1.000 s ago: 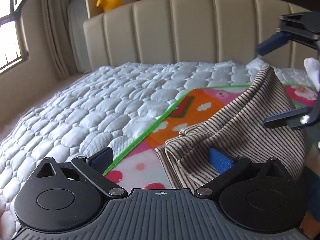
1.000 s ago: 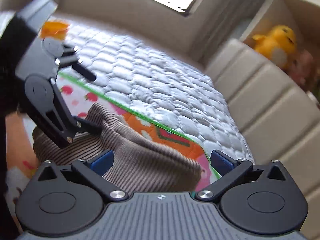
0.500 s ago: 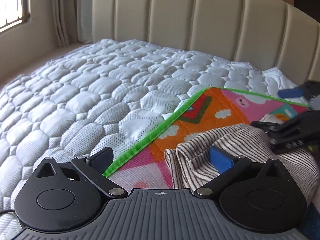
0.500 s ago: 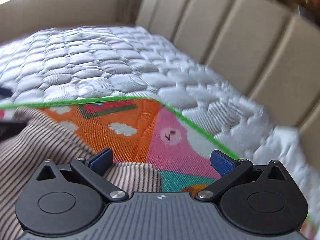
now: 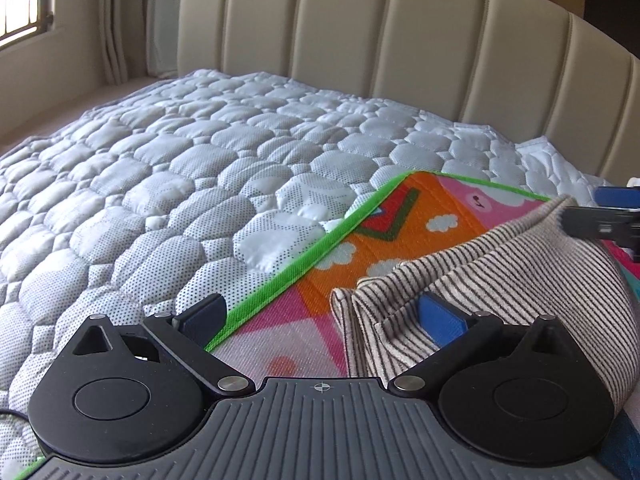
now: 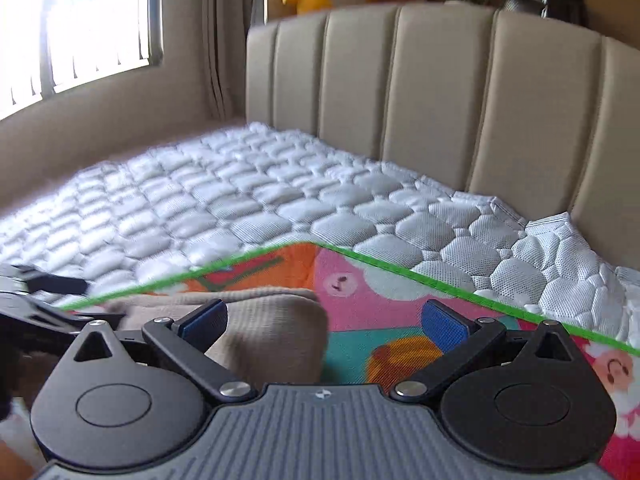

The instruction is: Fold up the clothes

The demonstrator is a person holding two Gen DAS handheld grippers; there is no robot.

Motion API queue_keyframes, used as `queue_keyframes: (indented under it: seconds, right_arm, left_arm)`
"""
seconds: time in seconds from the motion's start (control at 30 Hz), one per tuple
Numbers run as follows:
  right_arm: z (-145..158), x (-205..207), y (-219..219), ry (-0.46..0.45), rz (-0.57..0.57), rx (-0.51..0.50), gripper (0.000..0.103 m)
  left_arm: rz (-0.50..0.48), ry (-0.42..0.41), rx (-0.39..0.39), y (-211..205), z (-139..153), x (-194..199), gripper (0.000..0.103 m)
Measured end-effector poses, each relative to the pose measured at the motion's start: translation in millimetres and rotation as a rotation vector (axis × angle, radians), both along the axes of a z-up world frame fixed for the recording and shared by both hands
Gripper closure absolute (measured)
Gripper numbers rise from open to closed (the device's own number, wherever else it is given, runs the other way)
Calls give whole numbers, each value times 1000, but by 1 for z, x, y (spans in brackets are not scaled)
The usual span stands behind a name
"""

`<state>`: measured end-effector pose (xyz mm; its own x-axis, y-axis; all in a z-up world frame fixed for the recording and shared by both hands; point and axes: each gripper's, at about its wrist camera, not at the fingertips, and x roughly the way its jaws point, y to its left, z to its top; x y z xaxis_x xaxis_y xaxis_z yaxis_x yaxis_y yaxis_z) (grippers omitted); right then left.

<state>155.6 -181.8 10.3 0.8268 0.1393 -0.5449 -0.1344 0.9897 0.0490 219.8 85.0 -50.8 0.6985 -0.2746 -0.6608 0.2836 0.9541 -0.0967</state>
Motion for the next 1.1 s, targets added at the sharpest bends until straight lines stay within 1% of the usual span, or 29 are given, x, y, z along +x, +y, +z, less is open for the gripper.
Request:
queue_keyframes:
  seconds: [0.07, 0.1, 0.13, 0.17, 0.23, 0.27, 0.3, 0.47, 0.53, 0.6, 0.7, 0.77, 0.87, 0.93, 0.97, 1.03, 1.1]
  right_arm:
    - [-4, -20, 3, -10, 22, 50, 0]
    - [-10, -25, 7, 8, 40, 58, 0]
    - [-22, -24, 13, 61, 67, 41, 0]
    - [-34, -23, 18, 95, 84, 30, 0]
    - [-53, -23, 22, 98, 87, 38, 0]
    - [-54, -23, 20, 92, 78, 71, 0]
    - [-55, -20, 18, 105, 77, 98, 0]
    - [-62, -14, 7, 153, 76, 220, 0]
    - [-65, -14, 5, 162, 70, 250, 0]
    - [-66, -12, 4, 165, 72, 257, 0]
    - [-66, -12, 7, 158, 69, 237, 0]
    - [-64, -14, 12, 134, 74, 179, 0]
    - [-59, -18, 23, 73, 92, 73, 0]
    - [-59, -15, 23, 74, 90, 77, 0]
    - [-59, -13, 22, 81, 87, 88, 0]
    - [-60, -5, 16, 111, 73, 136, 0]
    - [-60, -1, 13, 123, 66, 154, 0]
  left_arm:
    - [1, 3, -4, 0, 0, 0, 0]
    - [1, 2, -3, 0, 0, 0, 0]
    - [1, 2, -4, 0, 0, -1, 0]
    - [2, 2, -4, 0, 0, -1, 0]
    - [-1, 5, 1, 0, 0, -1, 0]
    - [-5, 6, 6, 0, -1, -2, 0]
    - [-4, 1, 14, 0, -1, -3, 0]
    - [0, 15, -7, 3, -2, 0, 0]
    - [1, 18, -12, 3, -2, 0, 0]
    - [1, 18, -13, 3, -3, 0, 0]
    - [3, 20, -16, 4, -3, 0, 0]
    - [5, 23, -20, 4, -2, 0, 0]
    - [18, 36, -6, 11, 9, -2, 0]
    - [6, -9, 7, 16, 22, -13, 0]
    - [-24, -18, -11, 19, 28, -19, 0]
    - [-110, 10, -93, 22, 32, -27, 0]
    - [-228, 31, -117, 11, 31, -36, 0]
